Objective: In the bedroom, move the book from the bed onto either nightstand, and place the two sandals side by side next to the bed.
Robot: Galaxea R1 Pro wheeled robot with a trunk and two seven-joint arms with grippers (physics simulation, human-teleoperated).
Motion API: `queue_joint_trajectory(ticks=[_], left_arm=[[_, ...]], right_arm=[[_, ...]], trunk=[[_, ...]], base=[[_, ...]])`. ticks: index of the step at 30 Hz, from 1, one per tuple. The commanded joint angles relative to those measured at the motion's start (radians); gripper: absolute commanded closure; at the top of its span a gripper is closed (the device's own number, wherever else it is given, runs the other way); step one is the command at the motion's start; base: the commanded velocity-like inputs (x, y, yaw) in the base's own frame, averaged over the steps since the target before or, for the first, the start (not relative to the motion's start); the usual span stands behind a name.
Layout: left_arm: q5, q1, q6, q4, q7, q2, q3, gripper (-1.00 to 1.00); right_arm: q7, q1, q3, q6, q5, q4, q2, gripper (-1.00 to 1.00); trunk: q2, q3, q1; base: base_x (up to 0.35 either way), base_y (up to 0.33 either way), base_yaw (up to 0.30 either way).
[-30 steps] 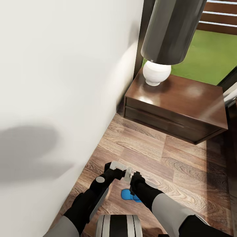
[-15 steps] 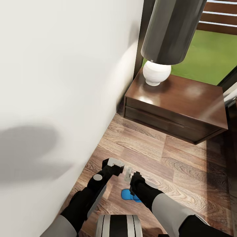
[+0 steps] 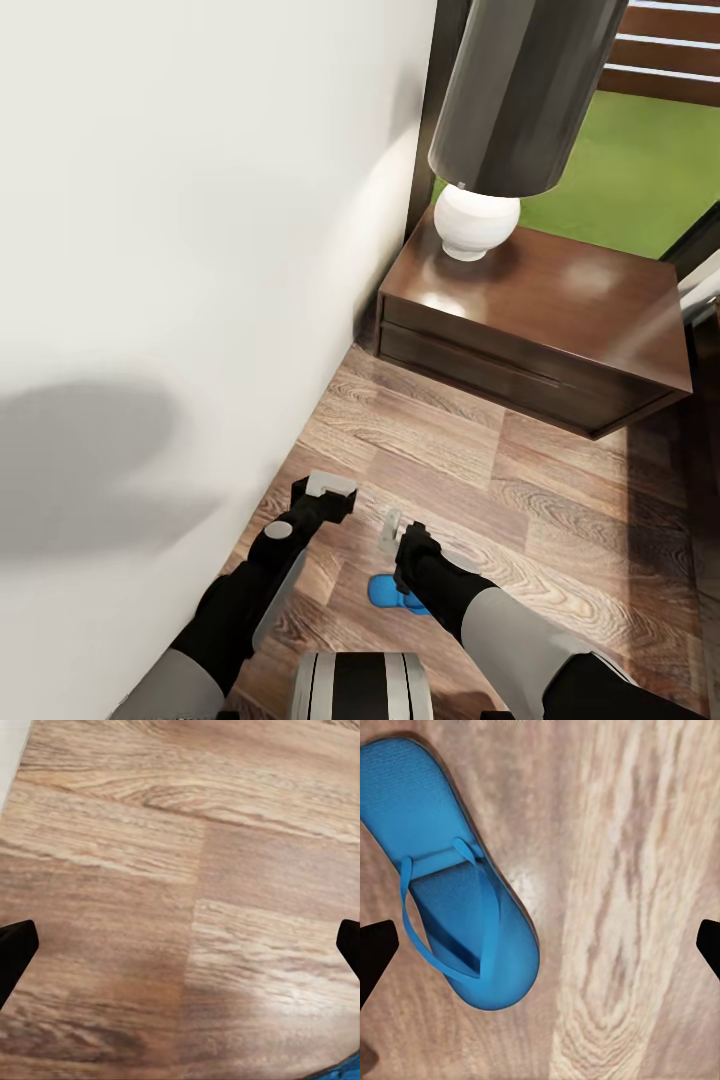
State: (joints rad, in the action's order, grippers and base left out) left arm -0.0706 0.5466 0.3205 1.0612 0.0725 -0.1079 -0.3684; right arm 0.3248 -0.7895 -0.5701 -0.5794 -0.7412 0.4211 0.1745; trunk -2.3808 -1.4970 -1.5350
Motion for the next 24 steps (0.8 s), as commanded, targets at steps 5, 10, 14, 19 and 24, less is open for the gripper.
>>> queue_joint_trajectory(ticks=[5, 10, 14, 19, 24], left_arm=[[-0.008, 0.001, 0.004, 0.002, 0.009, 0.01, 0.008, -1.0], [-0.008, 0.001, 0.003, 0.002, 0.011, 0.015, 0.024, -1.0], [-0.008, 0.001, 0.002, 0.003, 0.011, 0.016, 0.033, -1.0], [-0.008, 0.001, 0.001, 0.005, 0.012, 0.017, 0.041, -1.0], [-0.008, 0.001, 0.001, 0.009, 0.012, 0.017, 0.046, -1.0]], right_arm=[[0.008, 0.0, -0.002, 0.0, -0.01, 0.001, 0.0, -1.0], [0.008, 0.0, -0.002, 0.002, -0.01, -0.002, 0.0, -1.0], [0.008, 0.0, -0.002, 0.002, -0.01, -0.003, 0.0, -1.0], [0.008, 0.0, -0.002, 0.002, -0.01, -0.003, 0.0, -1.0], [0.008, 0.0, -0.002, 0.003, -0.009, -0.009, 0.0, -1.0]], trunk=[[0.0, -0.001, 0.0], [0.0, -0.001, 0.0], [-0.028, -0.013, -0.015], [-0.063, -0.029, -0.034], [-0.07, -0.032, -0.038]], base=[[0.0, 0.0, 0.0], [0.0, 0.0, 0.0], [0.0, 0.0, 0.0], [0.0, 0.0, 0.0], [0.0, 0.0, 0.0]])
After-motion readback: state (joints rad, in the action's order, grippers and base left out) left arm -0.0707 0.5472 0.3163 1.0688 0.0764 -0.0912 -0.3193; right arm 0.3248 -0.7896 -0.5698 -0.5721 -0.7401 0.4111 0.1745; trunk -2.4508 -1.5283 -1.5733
